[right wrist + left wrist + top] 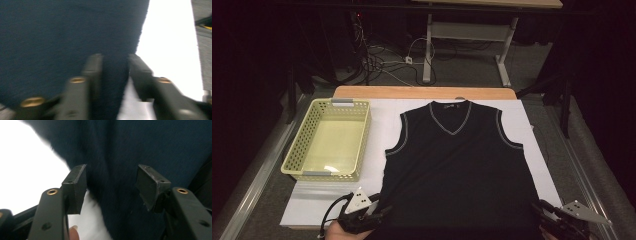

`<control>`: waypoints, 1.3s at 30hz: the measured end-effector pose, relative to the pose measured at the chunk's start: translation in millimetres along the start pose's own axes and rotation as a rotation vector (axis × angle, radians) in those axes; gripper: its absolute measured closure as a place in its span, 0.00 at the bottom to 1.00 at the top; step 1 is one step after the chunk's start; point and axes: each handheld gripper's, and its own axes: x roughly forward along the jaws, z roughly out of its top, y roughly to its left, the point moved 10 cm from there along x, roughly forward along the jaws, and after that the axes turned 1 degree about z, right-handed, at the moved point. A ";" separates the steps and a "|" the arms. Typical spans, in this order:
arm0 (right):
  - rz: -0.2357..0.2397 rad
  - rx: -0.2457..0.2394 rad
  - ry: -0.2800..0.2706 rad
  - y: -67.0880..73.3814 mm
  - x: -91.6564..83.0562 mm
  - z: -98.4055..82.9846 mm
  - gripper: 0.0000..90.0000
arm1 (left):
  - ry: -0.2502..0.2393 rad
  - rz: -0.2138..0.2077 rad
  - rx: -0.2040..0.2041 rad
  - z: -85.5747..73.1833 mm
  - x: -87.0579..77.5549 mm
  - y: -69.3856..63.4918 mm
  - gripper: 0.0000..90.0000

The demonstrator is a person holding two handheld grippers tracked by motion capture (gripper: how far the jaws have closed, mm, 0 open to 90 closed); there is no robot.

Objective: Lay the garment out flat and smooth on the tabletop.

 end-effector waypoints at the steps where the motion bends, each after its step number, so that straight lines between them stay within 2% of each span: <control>1: 0.023 -0.005 0.000 4.0 -0.7 -0.7 0.92 | -0.005 -0.004 0.002 2.5 0.6 -0.5 0.45; 2: 0.039 -0.011 -0.004 7.4 -1.4 -1.3 0.97 | -0.007 -0.006 0.003 4.6 1.7 -0.9 0.45; 3: 0.025 -0.029 -0.008 8.3 -2.6 -1.7 0.98 | -0.008 -0.013 0.001 6.5 2.8 -1.5 0.45; 5: -0.004 -0.051 -0.009 7.2 -7.7 -2.6 0.98 | -0.023 -0.048 -0.031 12.1 4.4 -4.8 0.44; 6: -0.013 -0.052 -0.020 5.9 -11.6 -2.9 0.99 | -0.028 -0.055 -0.032 15.1 4.9 -6.4 0.44; 8: -0.024 -0.050 -0.026 2.6 -19.8 -6.5 0.99 | -0.031 -0.048 -0.007 20.0 6.5 -8.9 0.44; 11: -0.046 -0.030 -0.029 -5.9 -31.9 -15.5 0.99 | -0.033 -0.063 -0.007 24.7 9.2 -12.3 0.46; 15: -0.067 0.008 -0.043 -17.4 -46.5 -24.2 0.98 | -0.003 -0.043 0.013 23.6 11.3 -12.7 0.46; 17: -0.053 0.012 -0.037 -17.0 -49.0 -28.3 0.98 | 0.026 -0.021 0.021 19.0 11.8 -11.1 0.46; 20: -0.034 0.005 -0.025 -12.6 -46.3 -30.9 0.96 | 0.062 0.015 0.011 10.5 8.7 -8.0 0.47; 22: -0.025 -0.003 -0.026 -10.9 -44.6 -28.1 0.89 | 0.078 0.069 -0.002 6.3 6.2 -2.3 0.43; 23: -0.020 0.003 -0.034 -10.6 -44.3 -25.4 0.83 | 0.079 0.080 -0.013 4.3 5.2 -0.9 0.41; 25: -0.015 0.015 -0.054 -11.2 -43.5 -19.3 0.77 | 0.110 0.064 -0.015 -2.9 6.9 -2.2 0.42; 28: -0.017 0.019 -0.073 -12.1 -39.7 -10.3 0.70 | 0.062 0.052 -0.032 -5.1 10.6 -6.0 0.52; 32: -0.014 0.020 -0.087 -11.3 -32.4 0.1 0.68 | 0.042 0.002 -0.040 -3.3 13.0 -9.8 0.90; 36: -0.004 0.008 -0.092 -6.0 -27.8 6.5 0.67 | 0.056 0.017 0.006 -8.9 4.4 -12.5 0.94; 39: 0.002 0.003 -0.100 -4.1 -25.9 10.0 0.67 | 0.062 0.001 0.010 -19.7 -9.7 -17.4 0.94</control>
